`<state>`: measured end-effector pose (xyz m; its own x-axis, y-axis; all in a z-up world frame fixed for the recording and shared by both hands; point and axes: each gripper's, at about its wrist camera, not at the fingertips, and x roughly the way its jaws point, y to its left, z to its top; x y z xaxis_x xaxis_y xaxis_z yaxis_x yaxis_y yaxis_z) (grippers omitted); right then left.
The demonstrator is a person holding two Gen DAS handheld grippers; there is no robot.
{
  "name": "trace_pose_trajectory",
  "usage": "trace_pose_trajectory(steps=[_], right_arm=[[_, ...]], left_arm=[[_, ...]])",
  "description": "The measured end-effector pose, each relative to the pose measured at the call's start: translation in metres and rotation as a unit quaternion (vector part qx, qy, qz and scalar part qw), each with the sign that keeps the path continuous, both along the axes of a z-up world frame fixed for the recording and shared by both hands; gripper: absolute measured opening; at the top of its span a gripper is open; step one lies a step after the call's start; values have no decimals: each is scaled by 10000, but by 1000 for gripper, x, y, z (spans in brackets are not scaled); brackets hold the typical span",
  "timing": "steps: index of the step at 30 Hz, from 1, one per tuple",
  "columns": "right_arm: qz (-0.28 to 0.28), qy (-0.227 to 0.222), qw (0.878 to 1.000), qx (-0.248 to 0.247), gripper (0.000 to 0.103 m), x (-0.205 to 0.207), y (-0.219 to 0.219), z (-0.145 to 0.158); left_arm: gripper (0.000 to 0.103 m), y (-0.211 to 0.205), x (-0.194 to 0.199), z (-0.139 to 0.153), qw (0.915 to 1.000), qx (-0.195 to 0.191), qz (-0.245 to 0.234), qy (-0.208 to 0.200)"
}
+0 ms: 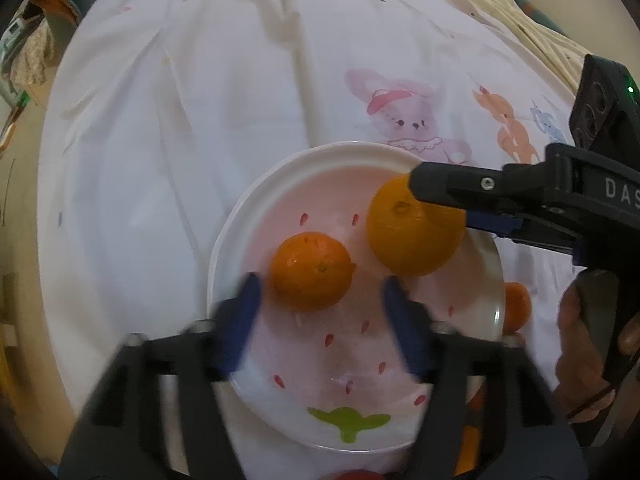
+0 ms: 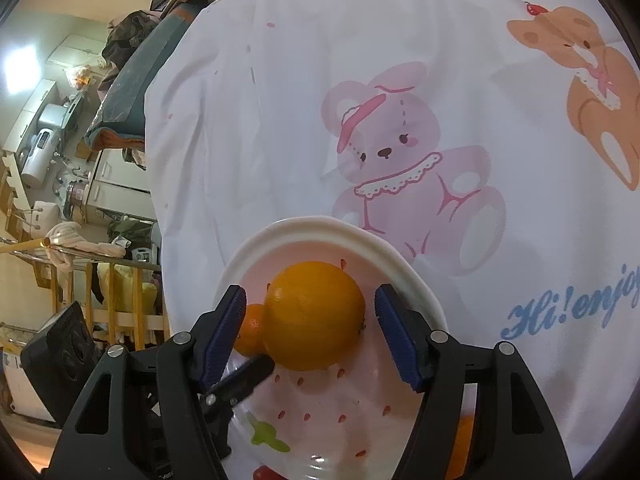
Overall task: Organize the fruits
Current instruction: 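Place the mandarin and orange onto the pink plate with both tools, then grasp another large orange with the right tool and lift it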
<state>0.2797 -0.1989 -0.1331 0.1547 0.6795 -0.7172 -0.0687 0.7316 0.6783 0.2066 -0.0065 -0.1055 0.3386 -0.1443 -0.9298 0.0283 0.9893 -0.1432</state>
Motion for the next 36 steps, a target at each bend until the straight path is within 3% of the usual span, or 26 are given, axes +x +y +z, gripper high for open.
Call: trace_pose_trajectory(steps=[20,25,29,36], right_arm=[[-177,-292,9994,-110,70,-28,-21,44],[-248,-422,9987,-143,70,-48,-33,60],[-317,-605,9976,-150,70,-73,-44,76],[-399,-926,9945,-273,70,-123,-57,96]], left_arm=[[74,-7,-25,32,9995,-150,-23,-276],[74,-3,-36,53,9988,-89,29,-479],[82,6,-54,66,9980,-155,245,-563],[83,8,-103,89,9958,20,312,-860]])
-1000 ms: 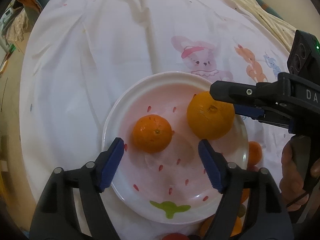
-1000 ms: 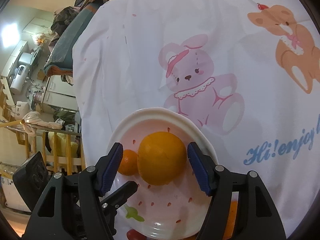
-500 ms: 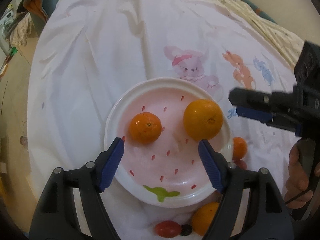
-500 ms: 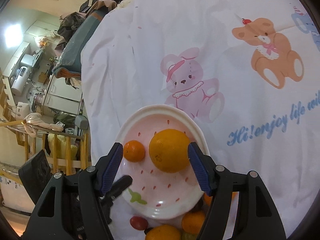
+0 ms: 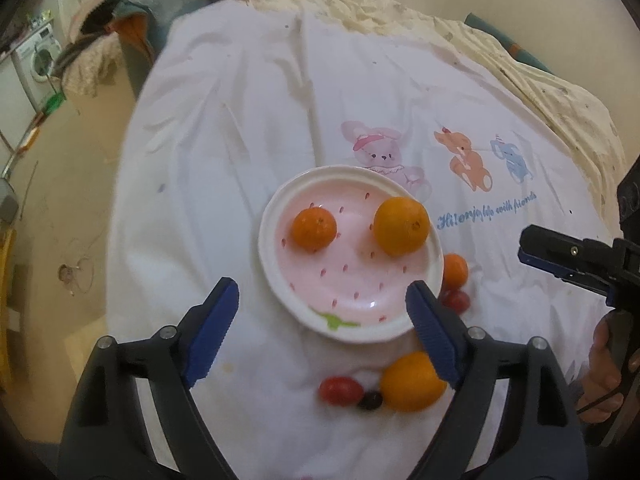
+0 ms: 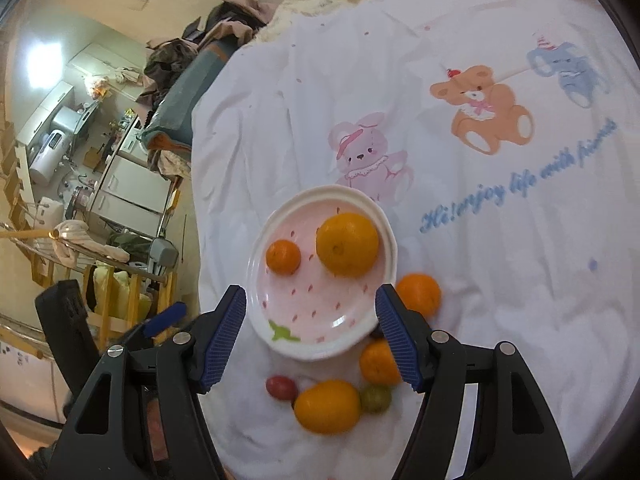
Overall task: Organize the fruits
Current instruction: 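Grasp another large orange with the right tool and lift it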
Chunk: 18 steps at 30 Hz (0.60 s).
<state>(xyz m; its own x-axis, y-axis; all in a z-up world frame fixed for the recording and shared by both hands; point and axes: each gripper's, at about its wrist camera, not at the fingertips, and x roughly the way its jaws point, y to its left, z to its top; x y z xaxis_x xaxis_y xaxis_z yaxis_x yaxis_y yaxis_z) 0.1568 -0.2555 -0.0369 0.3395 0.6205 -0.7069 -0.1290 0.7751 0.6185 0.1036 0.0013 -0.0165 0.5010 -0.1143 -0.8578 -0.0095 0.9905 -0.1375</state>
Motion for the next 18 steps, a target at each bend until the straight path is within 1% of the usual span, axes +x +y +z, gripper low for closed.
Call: trace_pose_trajectory(steps=[3,6,8,10,13,15,18], right_arm=[[-94,-27,9999,-34,70,-22,-6,-1],[-133,-94,9996,-226,70,-47,-8,-7],[-152,10,9994,-310,70,-59,-6,-14],[-122,154,9996,-227,71,-66,-3,-21],[-44,340,9993,-150,71,-70,5,-31],[6,427,9989,-186,71,-70,11,-37],[80,516,9984,-216,71,-69,18,-44]], left_arm=[[84,1,-18,3,10000,-5,57,-12],[84,2,-37,0,9998,-28,173,135],[84,3,-46,-2,9996,21,251,145],[84,7,-54,-7,9991,-31,414,111],[84,13,-58,-17,9970,-138,737,184],[84,12,-58,-18,9968,-133,775,136],[84,5,-54,-18,9976,61,693,21]])
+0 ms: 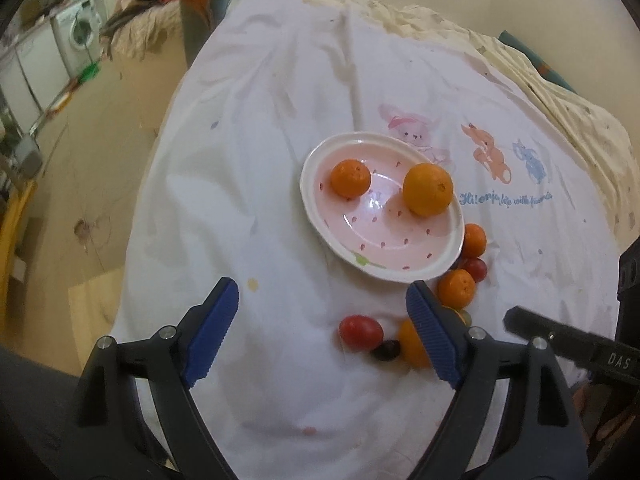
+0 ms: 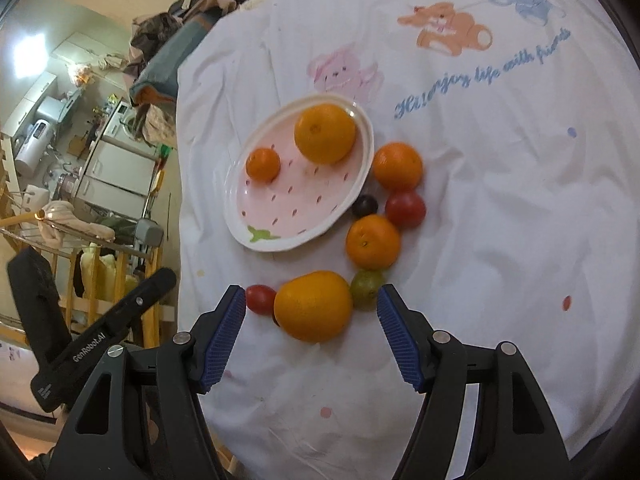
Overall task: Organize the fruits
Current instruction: 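Grasp another large orange with the right tool and lift it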
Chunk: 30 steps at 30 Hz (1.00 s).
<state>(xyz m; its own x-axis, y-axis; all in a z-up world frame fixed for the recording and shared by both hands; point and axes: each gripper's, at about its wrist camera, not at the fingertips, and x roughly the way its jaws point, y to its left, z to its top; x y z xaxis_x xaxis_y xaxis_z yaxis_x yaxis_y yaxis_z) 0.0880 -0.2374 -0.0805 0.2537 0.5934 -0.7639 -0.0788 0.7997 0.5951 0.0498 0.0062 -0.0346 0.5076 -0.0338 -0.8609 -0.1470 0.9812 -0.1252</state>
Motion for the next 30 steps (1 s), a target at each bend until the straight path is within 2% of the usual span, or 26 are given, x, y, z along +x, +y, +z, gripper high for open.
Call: trace_pose_trajectory(steps=[5,8,10,17,21,25,30], right_arm=[[7,268,9996,71,71,-1,5,-11],[-181,975,9937,529,71,-5,3,-33],[-364,1293,9881,756,71,-9,5,-48],[-615,1356,9861,741,71,-2,17,-60],[-805,1742,9781,805,67,0,19,-78],[-784,1639,9804,764,60,-2,19,-75],[-401,1486,9866,537,59,-18,19,-57]], left_arm=[[84,-2,5,-3,9999,-83,43,58],[84,0,6,-1,9998,87,190,37],[84,3,8,-2,9997,7,248,63],[84,5,9,-2,9995,-62,285,84],[84,7,10,-2,9994,-45,346,85],[84,9,10,-2,9992,-70,377,78],[84,14,9,-1,9989,-117,446,50]])
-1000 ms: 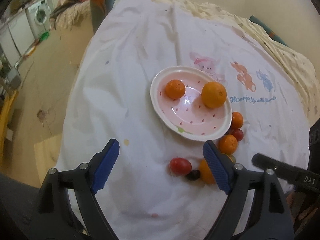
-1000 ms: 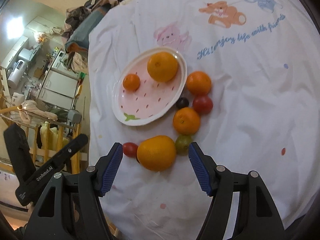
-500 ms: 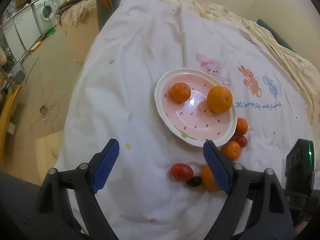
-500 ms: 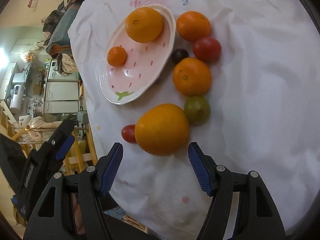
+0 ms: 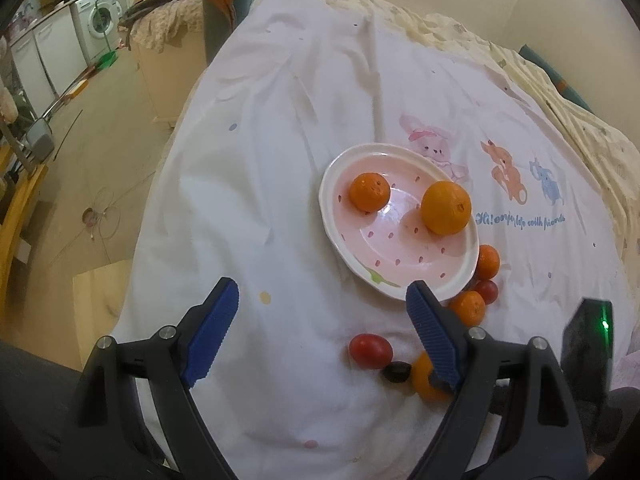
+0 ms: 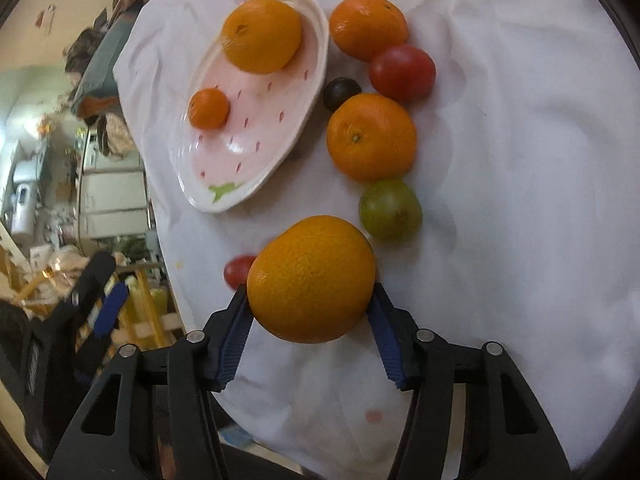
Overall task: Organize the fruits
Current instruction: 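Grasp another large orange with the right tool and lift it, then grasp the red tomato with the left tool while the right tool holds the orange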
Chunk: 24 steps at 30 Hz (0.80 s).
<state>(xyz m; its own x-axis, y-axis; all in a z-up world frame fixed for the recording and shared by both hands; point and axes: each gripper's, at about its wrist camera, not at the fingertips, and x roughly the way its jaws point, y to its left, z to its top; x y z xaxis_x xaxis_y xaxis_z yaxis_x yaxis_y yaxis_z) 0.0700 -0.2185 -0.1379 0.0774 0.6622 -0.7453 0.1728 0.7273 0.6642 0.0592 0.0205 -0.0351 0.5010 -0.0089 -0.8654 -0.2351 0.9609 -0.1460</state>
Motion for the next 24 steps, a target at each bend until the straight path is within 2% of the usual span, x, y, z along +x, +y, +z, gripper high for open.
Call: trace_pose_trajectory(steps=[4,9,11,14,17,21,24], right_arm=[[409,-639,9970,-139,59,-2,0,34],[630,-1854,9801,-324,59,-1,-16,90],[644,-2071,9755,-359,59,5,-27,103],[560,-2245,9715,-521,59,13,-40,111],[343,-2265,9718,-552,59,16,-54,105],[-82,-1776,9841,17,59,24,-64,83],[-106,-1732,9848,3,59,27,-57,82]], left_arm=[[84,7,-1,-1,9998,-135,113,46],[84,6,0,-4,9997,-192,70,122],[84,5,0,-7,9996,-216,13,192],[84,0,1,-12,9992,-219,-101,307],[83,-5,2,-23,9981,-191,-272,525],[80,-12,4,-44,9940,-296,-455,955],[75,-22,6,-50,9920,-317,-656,1034]])
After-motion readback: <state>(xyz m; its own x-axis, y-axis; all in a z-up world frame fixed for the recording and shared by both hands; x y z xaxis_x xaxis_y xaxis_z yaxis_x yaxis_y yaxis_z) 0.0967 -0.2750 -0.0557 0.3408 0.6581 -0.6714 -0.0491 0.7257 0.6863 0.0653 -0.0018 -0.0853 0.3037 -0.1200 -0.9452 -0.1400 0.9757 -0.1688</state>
